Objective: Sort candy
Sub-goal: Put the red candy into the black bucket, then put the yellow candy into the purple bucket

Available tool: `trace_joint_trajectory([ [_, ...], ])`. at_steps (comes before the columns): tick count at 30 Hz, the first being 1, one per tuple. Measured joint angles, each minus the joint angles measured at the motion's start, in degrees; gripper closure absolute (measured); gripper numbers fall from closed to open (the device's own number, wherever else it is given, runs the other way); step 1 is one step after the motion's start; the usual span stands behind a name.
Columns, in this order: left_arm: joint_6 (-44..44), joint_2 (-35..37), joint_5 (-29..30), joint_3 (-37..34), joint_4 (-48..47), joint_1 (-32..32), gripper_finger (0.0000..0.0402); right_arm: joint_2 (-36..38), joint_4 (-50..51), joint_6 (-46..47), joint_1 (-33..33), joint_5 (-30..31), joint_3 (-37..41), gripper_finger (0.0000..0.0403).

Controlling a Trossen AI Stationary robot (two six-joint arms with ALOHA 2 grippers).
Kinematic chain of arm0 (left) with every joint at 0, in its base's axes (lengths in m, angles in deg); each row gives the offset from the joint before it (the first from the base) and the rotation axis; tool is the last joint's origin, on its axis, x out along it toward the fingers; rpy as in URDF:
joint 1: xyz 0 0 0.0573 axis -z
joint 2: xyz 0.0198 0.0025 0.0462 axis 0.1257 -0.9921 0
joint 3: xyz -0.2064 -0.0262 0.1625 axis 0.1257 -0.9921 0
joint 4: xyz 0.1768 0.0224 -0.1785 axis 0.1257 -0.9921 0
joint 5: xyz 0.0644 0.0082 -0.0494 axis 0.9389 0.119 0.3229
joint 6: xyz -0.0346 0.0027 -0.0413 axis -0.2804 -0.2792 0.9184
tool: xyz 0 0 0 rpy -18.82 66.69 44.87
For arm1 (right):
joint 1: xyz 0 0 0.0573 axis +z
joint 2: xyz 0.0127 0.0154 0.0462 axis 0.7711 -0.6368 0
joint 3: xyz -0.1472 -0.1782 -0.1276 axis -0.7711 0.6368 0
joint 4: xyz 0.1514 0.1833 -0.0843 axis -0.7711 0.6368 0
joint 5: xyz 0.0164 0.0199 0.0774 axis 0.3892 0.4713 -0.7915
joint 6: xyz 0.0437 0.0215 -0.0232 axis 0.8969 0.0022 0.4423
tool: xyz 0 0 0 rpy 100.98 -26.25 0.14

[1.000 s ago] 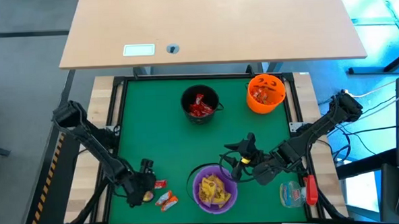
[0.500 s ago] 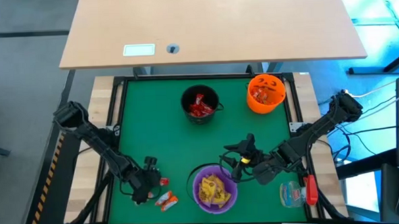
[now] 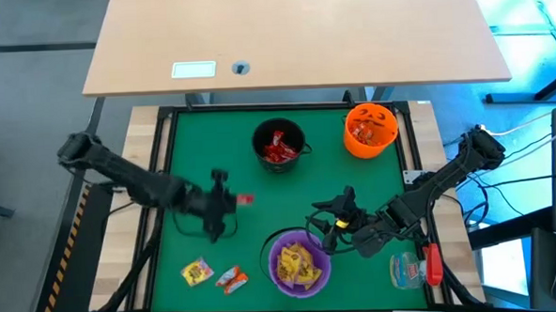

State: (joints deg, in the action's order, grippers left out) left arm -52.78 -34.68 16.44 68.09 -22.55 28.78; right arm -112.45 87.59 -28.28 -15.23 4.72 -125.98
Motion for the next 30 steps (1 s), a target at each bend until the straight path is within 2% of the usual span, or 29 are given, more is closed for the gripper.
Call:
trace_joint_trajectory([
  [4, -15.65, 3.10, 0.47, 1.34, 5.49, -11.69, 0.0366, 0.00, -0.01, -0.02, -0.01, 0.09, 0.00, 0.0205],
  [6, -22.63, 3.71, -2.66, 1.60, 11.81, -17.79, 0.0365, 0.00, 0.01, -0.04, 0.00, 0.26, 0.00, 0.0205],
  [8, -27.51, 3.52, -8.60, 1.63, 18.51, -23.85, 0.0365, 0.00, 0.00, -0.11, 0.00, 0.93, 0.00, 0.0205],
  [11, -30.31, 1.65, -18.29, 1.65, 27.69, -31.66, 0.0364, 0.00, 0.16, -0.11, 0.00, 1.18, 0.00, 0.0205],
  [15, -26.69, -1.67, -27.57, 1.88, 30.86, -38.40, 0.0358, 0.00, 0.39, -0.11, -0.01, 1.16, 0.00, 0.0205],
  [17, -25.52, -3.80, -30.78, 2.20, 29.91, -40.35, 0.0343, 0.00, 0.37, -0.13, 0.00, 1.16, 0.00, 0.0205],
  [22, -25.41, -6.64, -31.59, 2.40, 30.59, -41.18, 0.0276, 0.00, 0.50, -0.13, -0.02, 1.18, 0.00, 0.0205],
  [30, -23.59, -2.64, -30.58, 2.44, 28.42, -38.84, 0.0174, 0.00, 1.50, -0.16, -0.01, 1.22, 0.00, 0.0205],
])
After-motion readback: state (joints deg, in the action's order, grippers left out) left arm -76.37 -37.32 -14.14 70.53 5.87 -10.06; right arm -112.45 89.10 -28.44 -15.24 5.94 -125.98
